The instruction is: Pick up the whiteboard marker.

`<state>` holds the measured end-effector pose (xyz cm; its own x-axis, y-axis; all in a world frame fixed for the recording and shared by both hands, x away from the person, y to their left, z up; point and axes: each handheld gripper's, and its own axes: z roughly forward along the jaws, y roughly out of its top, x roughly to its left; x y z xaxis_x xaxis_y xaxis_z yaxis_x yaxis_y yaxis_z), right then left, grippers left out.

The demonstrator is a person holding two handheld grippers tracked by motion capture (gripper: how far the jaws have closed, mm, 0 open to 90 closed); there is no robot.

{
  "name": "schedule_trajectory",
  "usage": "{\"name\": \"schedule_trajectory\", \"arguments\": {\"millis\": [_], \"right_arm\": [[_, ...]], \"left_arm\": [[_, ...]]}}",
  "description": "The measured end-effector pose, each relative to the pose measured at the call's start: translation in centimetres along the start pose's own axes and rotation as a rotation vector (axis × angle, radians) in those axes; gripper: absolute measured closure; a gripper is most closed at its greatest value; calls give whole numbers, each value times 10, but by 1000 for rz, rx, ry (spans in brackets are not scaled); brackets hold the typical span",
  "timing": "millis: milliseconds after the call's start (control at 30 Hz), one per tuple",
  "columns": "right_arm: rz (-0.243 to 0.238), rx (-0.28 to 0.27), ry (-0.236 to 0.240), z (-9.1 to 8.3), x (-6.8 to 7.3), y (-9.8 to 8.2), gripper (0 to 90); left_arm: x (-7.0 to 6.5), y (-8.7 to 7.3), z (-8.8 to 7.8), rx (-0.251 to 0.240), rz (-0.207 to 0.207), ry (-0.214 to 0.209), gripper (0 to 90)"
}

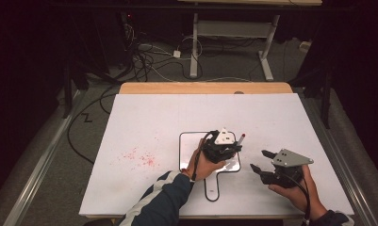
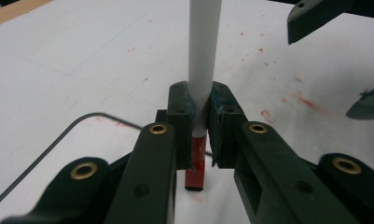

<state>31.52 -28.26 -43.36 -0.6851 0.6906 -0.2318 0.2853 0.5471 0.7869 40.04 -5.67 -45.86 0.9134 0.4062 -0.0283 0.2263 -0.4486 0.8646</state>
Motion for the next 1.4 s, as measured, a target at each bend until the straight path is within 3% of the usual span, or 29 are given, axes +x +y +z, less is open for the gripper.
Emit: {"name": "schedule_trajectory", "arguments": {"millis": [100,233,433,567,700,933,1033,1133,1400], "right_arm": [[-2,-1,1,-1,0,0,367],[-3,-5,-1,-2,0,0,367],[1,-6,-7,-3,-1,0,367],[-7,-1,-3,-2,1,1,366],[-3,4,-4,0,2,1,366],[-5,3,0,1,1,1,366],[-2,1,-1,0,0,0,366],[2,-1,-5,-2,-1,0,366],[3,1,-7,-2,1,0,366]], "left_arm": [[-4,2,3,5,4,-12,788],[-3,0,-6,32,12,-14,788],[8,-15,-30,28,-30,15,788],[7,-23,-40,14,-47,-1,788],[-2,-22,-35,3,-35,-15,788],[-23,-12,-11,-15,-14,-86,788],[-30,-10,-9,-8,12,-83,788],[-25,-10,-15,12,23,-66,788],[-1,-29,-49,22,-23,-20,788]]}}
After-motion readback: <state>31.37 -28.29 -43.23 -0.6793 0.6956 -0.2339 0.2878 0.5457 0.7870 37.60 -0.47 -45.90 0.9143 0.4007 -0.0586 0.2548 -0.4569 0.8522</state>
